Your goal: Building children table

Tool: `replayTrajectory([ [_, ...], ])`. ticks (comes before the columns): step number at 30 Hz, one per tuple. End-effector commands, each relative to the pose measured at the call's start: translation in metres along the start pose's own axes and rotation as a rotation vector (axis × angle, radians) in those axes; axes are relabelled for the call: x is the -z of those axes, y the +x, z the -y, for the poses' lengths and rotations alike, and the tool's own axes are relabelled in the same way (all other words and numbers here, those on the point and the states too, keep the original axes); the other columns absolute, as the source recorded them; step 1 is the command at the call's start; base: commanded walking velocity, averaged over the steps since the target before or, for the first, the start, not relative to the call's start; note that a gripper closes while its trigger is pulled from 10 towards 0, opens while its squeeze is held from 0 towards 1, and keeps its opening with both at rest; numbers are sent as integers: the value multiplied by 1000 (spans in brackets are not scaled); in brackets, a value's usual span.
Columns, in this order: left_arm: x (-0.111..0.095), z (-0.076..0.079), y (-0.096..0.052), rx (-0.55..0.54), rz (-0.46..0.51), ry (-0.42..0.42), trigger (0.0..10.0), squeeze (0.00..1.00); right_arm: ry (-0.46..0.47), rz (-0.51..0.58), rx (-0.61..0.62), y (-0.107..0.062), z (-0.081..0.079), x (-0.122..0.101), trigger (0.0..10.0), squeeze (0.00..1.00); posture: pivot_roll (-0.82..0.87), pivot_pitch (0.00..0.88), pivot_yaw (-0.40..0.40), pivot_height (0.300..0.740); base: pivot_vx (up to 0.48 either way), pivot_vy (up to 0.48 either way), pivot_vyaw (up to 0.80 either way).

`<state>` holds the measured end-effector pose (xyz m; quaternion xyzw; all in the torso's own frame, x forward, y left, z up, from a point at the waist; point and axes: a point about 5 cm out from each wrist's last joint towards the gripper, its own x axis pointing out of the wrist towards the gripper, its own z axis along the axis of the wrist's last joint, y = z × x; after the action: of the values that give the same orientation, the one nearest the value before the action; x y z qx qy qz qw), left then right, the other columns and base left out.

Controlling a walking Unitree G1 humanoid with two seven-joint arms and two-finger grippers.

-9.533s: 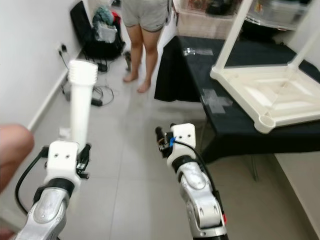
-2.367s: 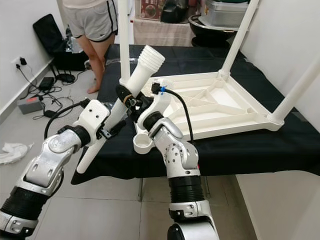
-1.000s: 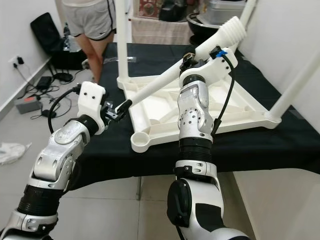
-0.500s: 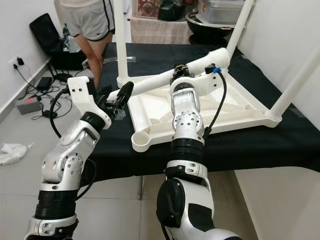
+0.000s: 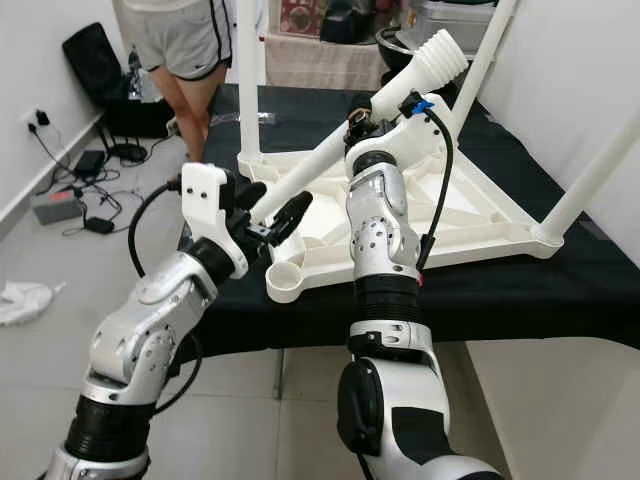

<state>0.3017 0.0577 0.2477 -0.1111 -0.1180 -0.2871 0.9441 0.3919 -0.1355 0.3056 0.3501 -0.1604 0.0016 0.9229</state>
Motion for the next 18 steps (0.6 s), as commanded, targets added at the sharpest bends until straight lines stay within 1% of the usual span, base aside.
replayTrajectory([
  [1,3,-1,-2,-23,-12,-89,10000,0,-7,23,-37,1,-8,-4,0,0,125,48,-98,740,0,0,0],
  [2,3,-1,-2,-23,-12,-89,10000,0,-7,23,-37,1,-8,-4,0,0,125,48,-98,740,0,0,0],
  [3,1,-4,-2,-58,21,-221,10000,0,42,20,-28,2,-9,-6,0,0,126,52,-101,740,0,0,0],
  [5,-2,-9,-2,-92,78,-402,10000,0,125,7,-6,3,-9,-7,0,0,126,52,-101,740,0,0,0],
  [6,-5,-10,-2,-90,121,-482,10000,0,189,-6,22,3,-6,-6,0,0,120,54,-101,740,0,0,0],
  [7,-7,-11,-1,-86,148,-525,10000,0,228,-15,41,4,-4,-6,0,0,120,54,-101,740,0,0,0],
  [8,-8,-11,-1,-83,164,-551,10000,0,252,-20,52,4,-3,-5,0,0,120,54,-101,740,0,0,0],
  [11,-9,-11,-1,-81,177,-561,10000,0,274,-20,76,5,0,-5,0,0,122,53,-103,740,0,0,0],
  [13,-10,-8,1,-60,204,-609,10000,0,379,-50,138,5,5,-2,0,0,121,55,-103,740,0,0,0],
  [14,-10,-8,1,-60,204,-609,10000,0,379,-50,138,5,5,-2,0,0,121,55,-103,740,0,0,0],
  [15,-10,-8,2,-58,218,-636,10000,0,426,-68,167,5,7,1,0,0,120,56,-105,740,0,0,0],
  [16,-10,-8,2,-58,218,-636,10000,0,426,-68,167,5,7,1,0,0,120,56,-105,740,0,0,0],
  [17,-9,-9,3,-63,225,-649,10000,0,476,-87,197,5,8,3,0,0,119,57,-104,740,0,0,0],
  [18,-9,-9,3,-63,225,-649,10000,0,476,-87,197,5,8,3,0,0,119,57,-104,740,0,0,0],
])
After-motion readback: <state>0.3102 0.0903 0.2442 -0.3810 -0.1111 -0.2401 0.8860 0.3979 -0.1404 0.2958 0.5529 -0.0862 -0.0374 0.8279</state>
